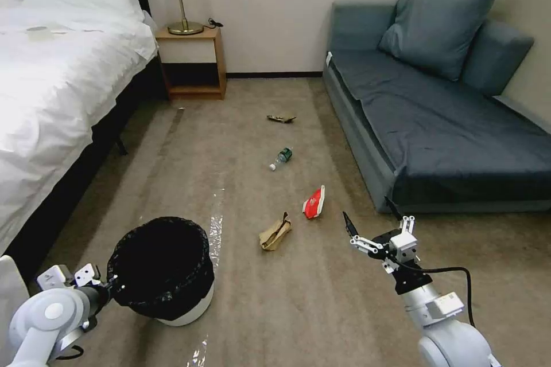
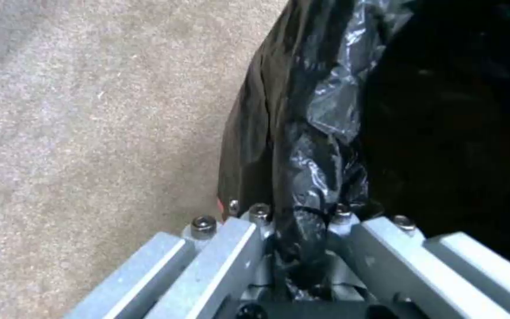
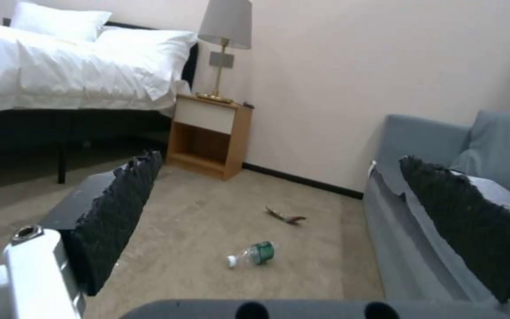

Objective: Pick up the trash bin, then pick up the garbage on the floor and place it into the trash bin.

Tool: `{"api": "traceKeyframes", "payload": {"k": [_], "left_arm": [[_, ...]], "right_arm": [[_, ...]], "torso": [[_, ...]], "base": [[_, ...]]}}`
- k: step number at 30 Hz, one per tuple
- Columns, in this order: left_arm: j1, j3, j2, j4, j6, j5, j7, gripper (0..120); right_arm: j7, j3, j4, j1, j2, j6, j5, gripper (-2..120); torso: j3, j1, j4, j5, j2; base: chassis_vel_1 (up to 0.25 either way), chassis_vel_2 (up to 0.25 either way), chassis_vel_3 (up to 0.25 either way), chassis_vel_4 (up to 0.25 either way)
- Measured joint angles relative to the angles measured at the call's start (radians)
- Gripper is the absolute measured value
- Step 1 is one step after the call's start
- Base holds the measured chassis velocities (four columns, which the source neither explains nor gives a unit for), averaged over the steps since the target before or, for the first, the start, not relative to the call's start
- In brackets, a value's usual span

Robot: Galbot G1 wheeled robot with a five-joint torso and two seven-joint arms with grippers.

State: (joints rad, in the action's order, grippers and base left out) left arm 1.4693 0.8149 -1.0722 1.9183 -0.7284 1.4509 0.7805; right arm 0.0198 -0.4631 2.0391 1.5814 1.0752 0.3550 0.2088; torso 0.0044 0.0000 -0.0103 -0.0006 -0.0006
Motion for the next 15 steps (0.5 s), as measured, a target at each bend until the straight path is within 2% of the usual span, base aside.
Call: {"api": "traceKeyframes", "payload": {"k": [5, 7, 8, 10, 11, 14, 15], "left_arm": [[0.001, 0.001, -0.003, 0.002, 0.005, -0.027, -0.031, 1], [0.011, 0.013, -0.003, 0.036, 0.020, -0.069, -0.071, 1], [0.011, 0.013, -0.003, 0.036, 0.020, -0.069, -0.071, 1], [0.025, 0.038, 0.001, 0.105, 0.041, -0.109, -0.121, 1], [0.025, 0.038, 0.001, 0.105, 0.041, -0.109, -0.121, 1], [0.033, 0.089, 0.021, 0.220, 0.056, -0.139, -0.154, 1], [0.033, 0.089, 0.021, 0.220, 0.056, -0.139, -0.154, 1]], "right_arm": [[-0.002, -0.003, -0.002, -0.006, 0.009, 0.000, 0.005, 100], [-0.009, -0.013, 0.006, -0.021, 0.018, -0.002, 0.028, 100], [-0.009, -0.013, 0.006, -0.021, 0.018, -0.002, 0.028, 100], [-0.033, -0.033, 0.022, -0.048, 0.032, -0.005, 0.055, 100], [-0.033, -0.033, 0.022, -0.048, 0.032, -0.005, 0.055, 100], [-0.075, -0.058, 0.040, -0.074, 0.062, -0.011, 0.077, 100], [-0.075, -0.058, 0.040, -0.074, 0.062, -0.011, 0.077, 100]], "torso": [[0.000, 0.000, -0.0001, -0.0006, 0.000], [0.000, 0.000, -0.0004, -0.0008, 0.000], [0.000, 0.000, -0.0004, -0.0008, 0.000], [0.000, 0.000, 0.0001, -0.0008, 0.000], [0.000, 0.000, 0.0001, -0.0008, 0.000], [0.000, 0.000, -0.0001, -0.0003, 0.000], [0.000, 0.000, -0.0001, -0.0003, 0.000]], "base": [[0.000, 0.000, 0.000, 0.000], [0.000, 0.000, 0.000, 0.000], [0.000, 0.000, 0.000, 0.000], [0.000, 0.000, 0.000, 0.000], [0.000, 0.000, 0.000, 0.000], [0.000, 0.000, 0.000, 0.000], [0.000, 0.000, 0.000, 0.000]]}}
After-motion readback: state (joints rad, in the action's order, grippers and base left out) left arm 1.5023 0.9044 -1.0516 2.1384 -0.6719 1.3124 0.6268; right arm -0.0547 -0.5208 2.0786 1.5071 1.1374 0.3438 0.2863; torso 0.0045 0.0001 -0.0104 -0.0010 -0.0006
